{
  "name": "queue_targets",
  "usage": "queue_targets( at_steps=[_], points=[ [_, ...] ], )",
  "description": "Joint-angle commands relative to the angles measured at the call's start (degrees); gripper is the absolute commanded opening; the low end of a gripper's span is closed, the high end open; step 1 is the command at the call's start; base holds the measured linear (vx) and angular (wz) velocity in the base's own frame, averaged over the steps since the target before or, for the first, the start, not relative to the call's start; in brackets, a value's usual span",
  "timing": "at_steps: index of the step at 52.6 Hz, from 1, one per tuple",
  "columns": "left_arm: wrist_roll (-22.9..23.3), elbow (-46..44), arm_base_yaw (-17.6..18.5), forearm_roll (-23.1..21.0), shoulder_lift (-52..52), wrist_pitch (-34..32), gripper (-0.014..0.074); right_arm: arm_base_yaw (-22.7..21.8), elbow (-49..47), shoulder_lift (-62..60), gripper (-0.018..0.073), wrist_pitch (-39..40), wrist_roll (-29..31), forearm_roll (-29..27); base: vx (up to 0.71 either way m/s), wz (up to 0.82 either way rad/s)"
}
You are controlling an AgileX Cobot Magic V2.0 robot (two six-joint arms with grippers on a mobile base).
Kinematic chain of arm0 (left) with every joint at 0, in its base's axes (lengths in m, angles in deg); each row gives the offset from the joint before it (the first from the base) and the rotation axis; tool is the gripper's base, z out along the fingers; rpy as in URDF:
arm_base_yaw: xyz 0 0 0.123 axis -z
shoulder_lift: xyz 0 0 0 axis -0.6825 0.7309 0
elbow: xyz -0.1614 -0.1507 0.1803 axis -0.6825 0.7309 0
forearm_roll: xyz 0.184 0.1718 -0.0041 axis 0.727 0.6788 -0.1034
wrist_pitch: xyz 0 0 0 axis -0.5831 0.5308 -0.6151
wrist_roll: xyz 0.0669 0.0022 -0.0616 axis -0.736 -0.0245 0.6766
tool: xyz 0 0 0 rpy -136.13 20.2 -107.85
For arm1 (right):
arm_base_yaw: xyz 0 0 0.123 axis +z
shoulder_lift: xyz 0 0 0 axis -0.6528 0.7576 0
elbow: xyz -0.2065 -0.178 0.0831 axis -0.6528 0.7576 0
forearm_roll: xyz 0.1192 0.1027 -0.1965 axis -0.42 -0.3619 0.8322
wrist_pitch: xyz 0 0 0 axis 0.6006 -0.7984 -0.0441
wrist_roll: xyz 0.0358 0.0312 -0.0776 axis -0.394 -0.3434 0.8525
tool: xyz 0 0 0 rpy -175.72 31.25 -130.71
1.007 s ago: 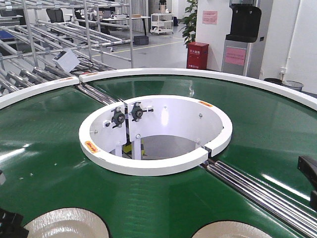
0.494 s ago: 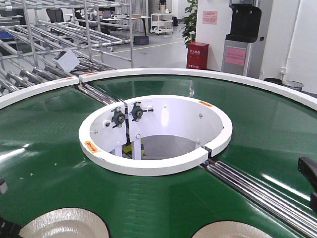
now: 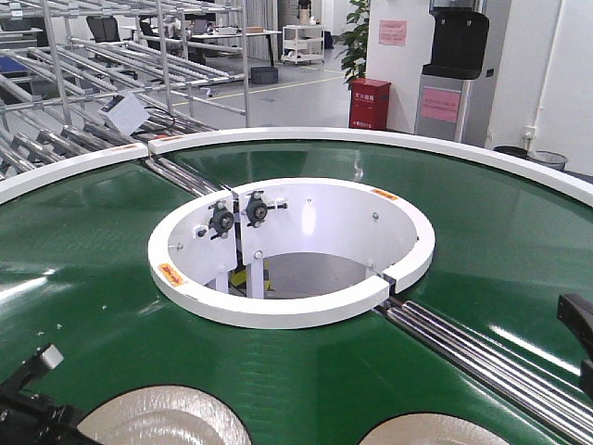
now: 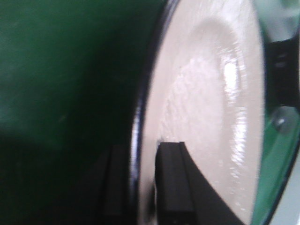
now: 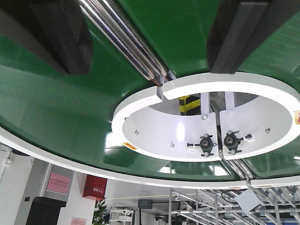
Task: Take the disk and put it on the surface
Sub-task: 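Lower both grippers and pinch the rims of the two cream plates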
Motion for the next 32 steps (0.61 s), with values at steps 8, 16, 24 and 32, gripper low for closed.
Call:
queue_targets(
  at_steps=[8, 16, 24, 32],
  points=[
    [-0.64, -0.77, 0.04, -8.31, -10.38, 0.05, -0.0009, 0.04, -2.14, -0.1, 0.0547, 4.45, 0.49, 0.88, 0.0, 0.0],
    [-0.64, -0.77, -2.12, -16.71, -17.46, 0.81, -0.0009, 0.04, -2.14, -0.1, 0.0547, 4.45, 0.49, 0.88, 0.0, 0.0],
    [-0.64, -0.77, -4.79, -24.74, -24.79, 1.33, -0.0009, 0.04, -2.14, -0.1, 0.0547, 4.35, -0.51, -0.38, 0.0, 0.0],
    [-0.64, -0.72, -5.71, -28.23, -31.25, 1.43, -0.0009, -0.03, -5.84, 2.36, 0.0513, -12.51, -3.72, -8.47, 0.0, 0.0]
  ],
)
